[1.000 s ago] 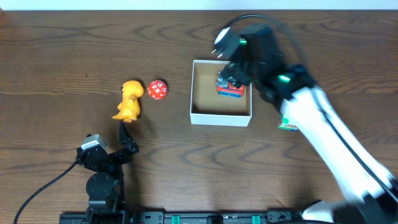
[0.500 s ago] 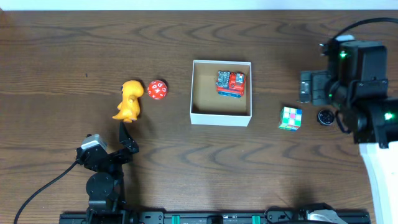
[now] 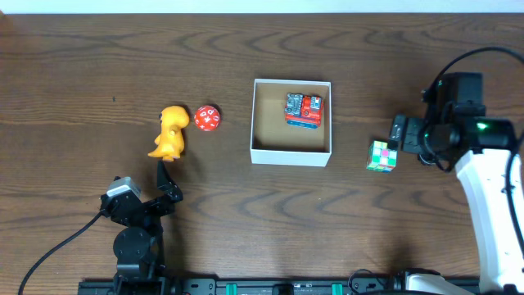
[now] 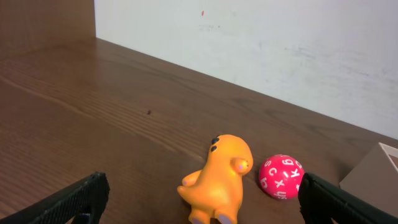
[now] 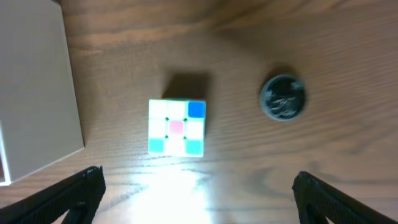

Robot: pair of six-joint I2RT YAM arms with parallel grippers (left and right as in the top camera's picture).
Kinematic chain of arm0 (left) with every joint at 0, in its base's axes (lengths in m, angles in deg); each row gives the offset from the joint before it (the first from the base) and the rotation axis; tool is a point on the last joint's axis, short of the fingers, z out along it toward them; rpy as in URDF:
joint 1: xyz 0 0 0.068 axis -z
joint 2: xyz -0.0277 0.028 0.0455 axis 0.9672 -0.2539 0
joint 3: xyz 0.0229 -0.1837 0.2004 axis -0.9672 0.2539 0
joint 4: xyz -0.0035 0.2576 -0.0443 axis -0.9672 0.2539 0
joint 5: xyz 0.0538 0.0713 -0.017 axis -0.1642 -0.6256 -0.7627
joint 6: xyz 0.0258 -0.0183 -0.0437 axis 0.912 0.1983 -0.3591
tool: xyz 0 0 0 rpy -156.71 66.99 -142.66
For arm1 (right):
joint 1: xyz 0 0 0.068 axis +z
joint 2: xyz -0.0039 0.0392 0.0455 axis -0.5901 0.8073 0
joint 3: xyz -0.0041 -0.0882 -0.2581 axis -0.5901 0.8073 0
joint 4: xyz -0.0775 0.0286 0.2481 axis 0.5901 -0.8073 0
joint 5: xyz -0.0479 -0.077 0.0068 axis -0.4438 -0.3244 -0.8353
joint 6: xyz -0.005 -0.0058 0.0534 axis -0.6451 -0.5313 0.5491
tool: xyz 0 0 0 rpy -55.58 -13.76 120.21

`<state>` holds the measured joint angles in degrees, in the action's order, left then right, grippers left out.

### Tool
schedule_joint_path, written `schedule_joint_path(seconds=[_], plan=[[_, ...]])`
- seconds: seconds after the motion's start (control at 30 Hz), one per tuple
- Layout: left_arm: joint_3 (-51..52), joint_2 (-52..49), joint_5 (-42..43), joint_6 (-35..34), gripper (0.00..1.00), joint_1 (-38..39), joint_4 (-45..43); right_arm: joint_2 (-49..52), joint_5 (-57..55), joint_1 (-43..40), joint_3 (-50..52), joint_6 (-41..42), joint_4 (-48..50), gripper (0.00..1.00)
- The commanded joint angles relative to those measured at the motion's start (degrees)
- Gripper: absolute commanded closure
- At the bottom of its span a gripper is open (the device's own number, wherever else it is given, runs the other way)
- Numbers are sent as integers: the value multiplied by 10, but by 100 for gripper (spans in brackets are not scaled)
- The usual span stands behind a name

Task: Pack container
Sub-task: 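Withdraw the right gripper and move it over the Rubik's cube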

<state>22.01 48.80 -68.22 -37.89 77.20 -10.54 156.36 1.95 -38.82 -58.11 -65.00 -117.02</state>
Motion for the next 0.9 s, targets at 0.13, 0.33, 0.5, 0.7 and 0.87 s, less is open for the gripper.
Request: schedule_joint_path(seconds=[0.13, 0.33, 0.5, 0.7, 0.87], plan=[[17, 3, 0, -4, 2, -3, 7, 17, 28, 7, 88, 22, 109, 1], [17, 3, 0, -4, 2, -3, 7, 33, 28, 9, 124, 28, 186, 1], [17, 3, 0, -4, 2, -3, 7, 51, 28, 15, 124, 59, 198, 1], [17, 3, 0, -4, 2, -3, 7, 60, 28, 19, 124, 110, 202, 1], [17, 3, 0, -4, 2, -3, 7, 60, 27, 20, 124, 149, 210, 1]])
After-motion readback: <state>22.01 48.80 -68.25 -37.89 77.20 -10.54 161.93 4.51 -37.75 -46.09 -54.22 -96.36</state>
